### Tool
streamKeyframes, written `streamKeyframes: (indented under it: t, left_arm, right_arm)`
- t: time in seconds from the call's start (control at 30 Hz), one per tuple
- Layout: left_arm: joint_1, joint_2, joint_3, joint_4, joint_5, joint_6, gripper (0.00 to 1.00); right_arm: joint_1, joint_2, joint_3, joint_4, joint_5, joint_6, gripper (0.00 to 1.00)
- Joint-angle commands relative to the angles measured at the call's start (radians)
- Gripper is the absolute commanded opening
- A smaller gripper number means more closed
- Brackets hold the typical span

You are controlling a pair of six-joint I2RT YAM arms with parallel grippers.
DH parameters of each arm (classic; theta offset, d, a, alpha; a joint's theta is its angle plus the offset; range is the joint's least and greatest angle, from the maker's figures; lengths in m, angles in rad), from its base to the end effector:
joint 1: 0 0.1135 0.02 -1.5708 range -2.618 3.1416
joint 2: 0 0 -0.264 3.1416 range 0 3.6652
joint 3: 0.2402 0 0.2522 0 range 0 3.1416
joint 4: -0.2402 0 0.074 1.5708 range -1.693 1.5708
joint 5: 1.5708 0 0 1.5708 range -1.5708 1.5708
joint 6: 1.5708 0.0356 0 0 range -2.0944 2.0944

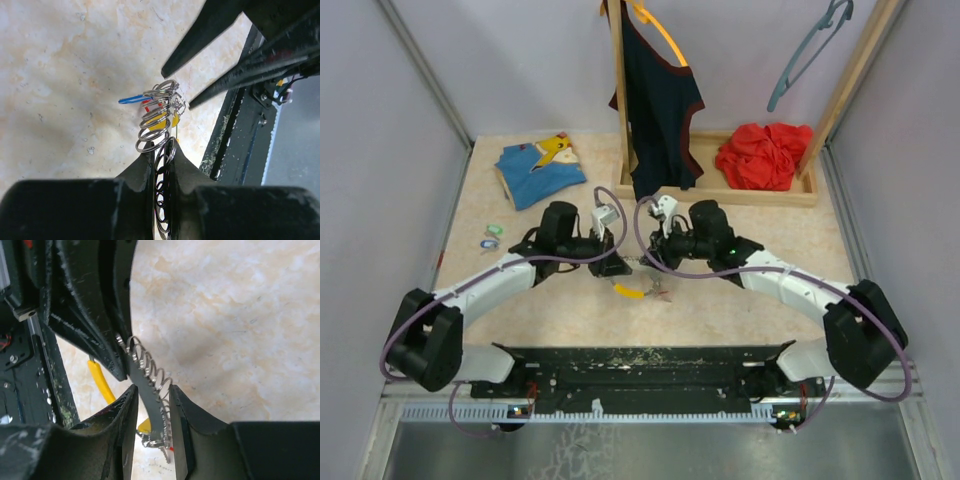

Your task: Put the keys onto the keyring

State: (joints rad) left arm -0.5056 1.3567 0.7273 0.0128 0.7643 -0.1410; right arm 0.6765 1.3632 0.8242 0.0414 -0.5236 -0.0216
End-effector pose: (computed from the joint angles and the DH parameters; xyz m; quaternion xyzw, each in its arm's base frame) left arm 0.2318 -0.1565 0.2181 0.3178 0.7795 -0.4495 0.2988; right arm 0.2218 0.2009 0.2476 -0.4082 0.7349 0.3694 0.3960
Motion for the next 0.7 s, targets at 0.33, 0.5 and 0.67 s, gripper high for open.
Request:
streamKeyframes:
  t: [0.33,0.5,0.67]
  left_arm:
    - [-0.113,-0.086,0.151,-0.280,-0.175,0.394,0.00]
    - [-0.180,-0.123,0.172,-0.346,-0.306,0.541,0.00]
    - [-0.271,-0.189,0.142,-0.330,-0.499,0.667,0.00]
  right_arm:
    - [-0.058,-0.148,-0.146,0.237,-0.030,0.065,0.31]
    - [-0.060,-0.160,-0.185,0.295,-0.027,0.072,0.31]
    - [-0.094,-0.194,-0.274,0.410,-0.055,0.129,0.31]
